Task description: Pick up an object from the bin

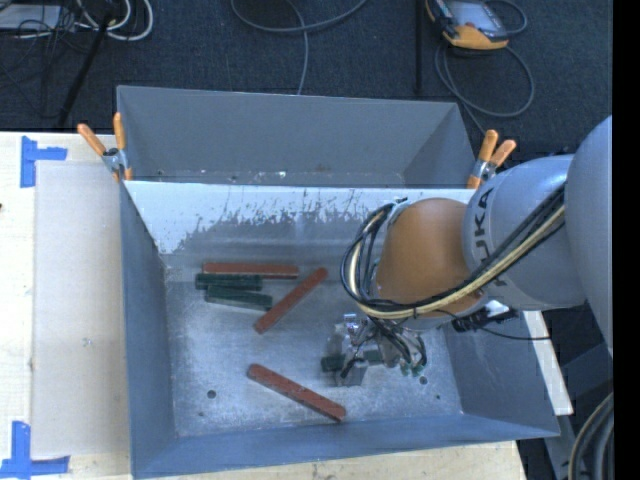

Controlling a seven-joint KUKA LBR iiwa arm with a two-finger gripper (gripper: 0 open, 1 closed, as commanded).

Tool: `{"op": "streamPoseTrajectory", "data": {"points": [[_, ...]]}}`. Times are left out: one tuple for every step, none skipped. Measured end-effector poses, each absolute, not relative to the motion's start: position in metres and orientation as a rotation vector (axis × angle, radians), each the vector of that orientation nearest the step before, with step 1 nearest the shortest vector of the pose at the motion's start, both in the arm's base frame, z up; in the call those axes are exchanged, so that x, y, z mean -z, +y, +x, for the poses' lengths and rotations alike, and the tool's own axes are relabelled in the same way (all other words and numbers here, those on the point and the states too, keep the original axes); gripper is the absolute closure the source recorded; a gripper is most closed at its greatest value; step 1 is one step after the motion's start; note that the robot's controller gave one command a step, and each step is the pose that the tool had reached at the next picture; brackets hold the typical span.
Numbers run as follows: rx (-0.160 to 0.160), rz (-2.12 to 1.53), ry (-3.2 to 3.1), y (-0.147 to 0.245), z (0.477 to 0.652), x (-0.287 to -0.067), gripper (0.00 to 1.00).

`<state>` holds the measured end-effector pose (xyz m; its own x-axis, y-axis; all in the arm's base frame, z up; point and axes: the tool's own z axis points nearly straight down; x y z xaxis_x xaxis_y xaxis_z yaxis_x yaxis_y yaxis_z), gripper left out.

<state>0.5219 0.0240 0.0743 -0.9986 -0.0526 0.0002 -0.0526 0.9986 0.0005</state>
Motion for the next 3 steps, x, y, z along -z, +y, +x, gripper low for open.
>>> {"op": "streamPoseTrajectory", "data": {"points": [[0.000,0.082,-3.135,0.024,0.520,-0.079,1.00],[0.000,0.081,-3.130,0.024,0.519,-0.100,1.00],[0.000,0.080,-3.141,0.024,0.521,-0.117,1.00]]}}
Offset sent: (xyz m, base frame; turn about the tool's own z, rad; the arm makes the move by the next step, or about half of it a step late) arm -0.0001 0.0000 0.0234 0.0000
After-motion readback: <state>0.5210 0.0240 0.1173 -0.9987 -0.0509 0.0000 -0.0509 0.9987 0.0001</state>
